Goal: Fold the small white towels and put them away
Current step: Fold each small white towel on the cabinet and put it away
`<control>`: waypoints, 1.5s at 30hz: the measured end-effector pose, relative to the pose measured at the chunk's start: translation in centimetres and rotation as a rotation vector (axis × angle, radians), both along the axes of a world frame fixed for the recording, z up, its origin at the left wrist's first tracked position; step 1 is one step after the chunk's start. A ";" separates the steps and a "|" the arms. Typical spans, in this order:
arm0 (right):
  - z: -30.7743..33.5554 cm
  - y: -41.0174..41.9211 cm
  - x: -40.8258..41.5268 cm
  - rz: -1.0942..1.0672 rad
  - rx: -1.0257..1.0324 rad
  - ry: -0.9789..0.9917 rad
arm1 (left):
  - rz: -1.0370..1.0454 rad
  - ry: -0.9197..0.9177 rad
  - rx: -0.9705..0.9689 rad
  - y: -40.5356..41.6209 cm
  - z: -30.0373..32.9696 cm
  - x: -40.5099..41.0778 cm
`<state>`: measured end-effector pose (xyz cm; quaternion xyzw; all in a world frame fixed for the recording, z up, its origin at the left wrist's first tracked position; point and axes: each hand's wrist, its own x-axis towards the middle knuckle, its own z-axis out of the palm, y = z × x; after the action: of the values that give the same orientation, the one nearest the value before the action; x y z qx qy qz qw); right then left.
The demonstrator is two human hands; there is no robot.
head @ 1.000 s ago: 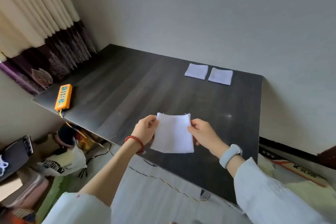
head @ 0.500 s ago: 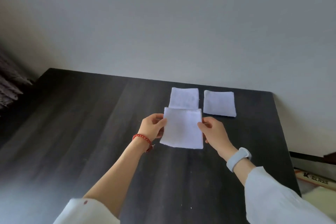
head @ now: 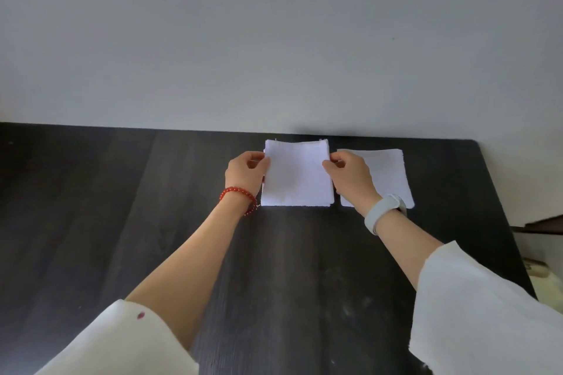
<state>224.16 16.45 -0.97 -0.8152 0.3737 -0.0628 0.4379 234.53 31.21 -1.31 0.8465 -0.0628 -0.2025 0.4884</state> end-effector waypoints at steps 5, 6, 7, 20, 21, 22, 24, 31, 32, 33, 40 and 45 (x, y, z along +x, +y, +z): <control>-1.6 -0.2 1.0 0.010 -0.080 0.055 | -0.023 0.005 0.064 -0.3 -1.9 1.2; -2.0 -0.2 1.1 0.008 -0.093 0.066 | -0.034 -0.003 0.078 -0.3 -2.1 1.2; -2.3 -0.2 1.1 0.006 -0.114 0.077 | -0.044 -0.015 0.090 -0.3 -2.4 1.2; -3.4 2.3 0.1 0.468 -0.789 0.393 | -0.659 -0.717 0.606 0.6 -4.3 -1.0; -3.6 2.2 0.1 0.489 -0.773 0.444 | -0.690 -0.599 0.647 0.6 -4.4 -1.0; -3.6 2.2 0.2 0.503 -0.766 0.476 | -0.702 -0.517 0.662 0.7 -4.5 -1.0; -3.0 2.1 0.2 0.524 -0.767 0.492 | -0.711 -0.480 0.647 0.8 -3.9 -1.1; 2.5 3.0 -3.4 0.239 -0.521 0.198 | -0.517 -0.461 0.469 2.9 0.9 -2.6; 3.3 3.3 -4.5 0.199 -0.462 0.157 | -0.498 -0.459 0.428 3.2 1.7 -3.2; 4.1 3.5 -5.5 0.165 -0.407 0.120 | -0.482 -0.464 0.389 3.3 2.5 -4.0; 7.7 3.0 -16.2 -0.114 -0.201 -0.033 | -0.533 -0.407 0.140 1.0 6.8 -13.3; 9.9 2.7 -32.4 -0.294 -0.179 -0.056 | -0.809 -0.433 0.107 -2.2 8.9 -27.7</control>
<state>191.79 19.16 8.92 -0.7855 0.4693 -0.1817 0.3601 206.81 28.98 7.64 0.8006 -0.4783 -0.1984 0.3014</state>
